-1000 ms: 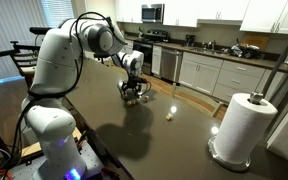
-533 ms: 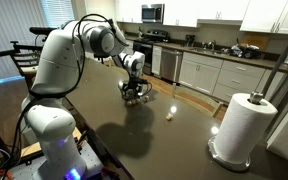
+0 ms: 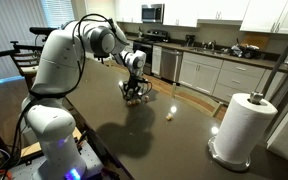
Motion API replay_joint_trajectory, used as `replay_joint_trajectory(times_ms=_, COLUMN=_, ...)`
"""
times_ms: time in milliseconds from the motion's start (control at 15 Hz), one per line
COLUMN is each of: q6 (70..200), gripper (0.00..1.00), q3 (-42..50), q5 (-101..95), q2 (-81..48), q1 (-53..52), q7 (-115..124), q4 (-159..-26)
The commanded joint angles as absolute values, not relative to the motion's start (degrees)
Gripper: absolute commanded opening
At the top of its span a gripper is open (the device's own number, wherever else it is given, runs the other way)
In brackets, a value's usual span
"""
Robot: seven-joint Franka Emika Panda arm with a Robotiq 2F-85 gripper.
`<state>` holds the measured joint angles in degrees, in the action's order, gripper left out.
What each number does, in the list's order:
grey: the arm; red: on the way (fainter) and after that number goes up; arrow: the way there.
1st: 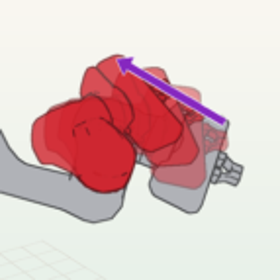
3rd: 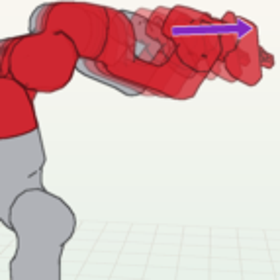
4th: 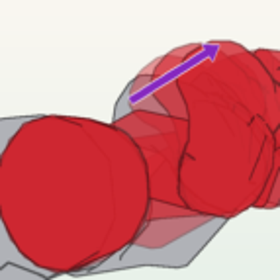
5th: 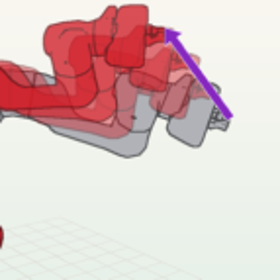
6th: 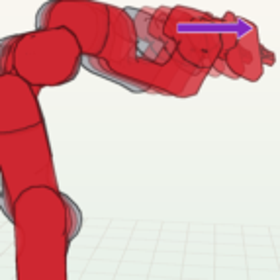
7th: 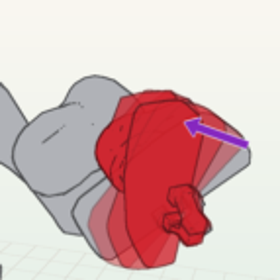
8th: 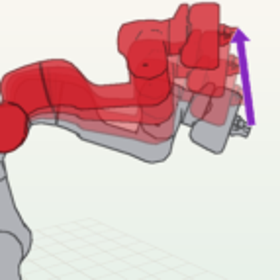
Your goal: Pick up one of the objects in the basket and put it on the table
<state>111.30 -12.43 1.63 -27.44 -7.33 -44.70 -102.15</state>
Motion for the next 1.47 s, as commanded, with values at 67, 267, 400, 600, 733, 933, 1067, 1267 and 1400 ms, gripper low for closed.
replay_joint_trajectory(times_ms=67, q6=107.0, gripper=0.44, q3=-12.6, q5=2.3, q2=-29.9, q1=-6.4, q7=-44.9, q4=-99.0)
replay_joint_trajectory(times_ms=267, q6=106.1, gripper=0.38, q3=-12.7, q5=2.3, q2=-30.6, q1=-6.3, q7=-44.8, q4=-98.3)
replay_joint_trajectory(times_ms=400, q6=105.1, gripper=0.24, q3=-12.6, q5=2.4, q2=-30.6, q1=-6.3, q7=-44.8, q4=-97.7)
replay_joint_trajectory(times_ms=600, q6=104.4, gripper=0.07, q3=-12.7, q5=2.6, q2=-30.4, q1=-6.2, q7=-45.0, q4=-97.3)
replay_joint_trajectory(times_ms=733, q6=104.4, gripper=0.06, q3=-12.7, q5=2.6, q2=-30.3, q1=-6.2, q7=-45.0, q4=-97.3)
replay_joint_trajectory(times_ms=933, q6=104.4, gripper=0.07, q3=-12.7, q5=2.7, q2=-30.2, q1=-6.1, q7=-45.0, q4=-97.3)
replay_joint_trajectory(times_ms=1067, q6=104.7, gripper=0.04, q3=-12.7, q5=2.7, q2=-30.1, q1=-6.1, q7=-45.0, q4=-97.5)
replay_joint_trajectory(times_ms=1267, q6=106.3, gripper=0.06, q3=-12.7, q5=2.1, q2=-29.1, q1=-6.4, q7=-44.9, q4=-98.5)
replay_joint_trajectory(times_ms=1400, q6=107.0, gripper=0.06, q3=-12.8, q5=1.8, q2=-28.0, q1=-6.7, q7=-44.4, q4=-99.2)
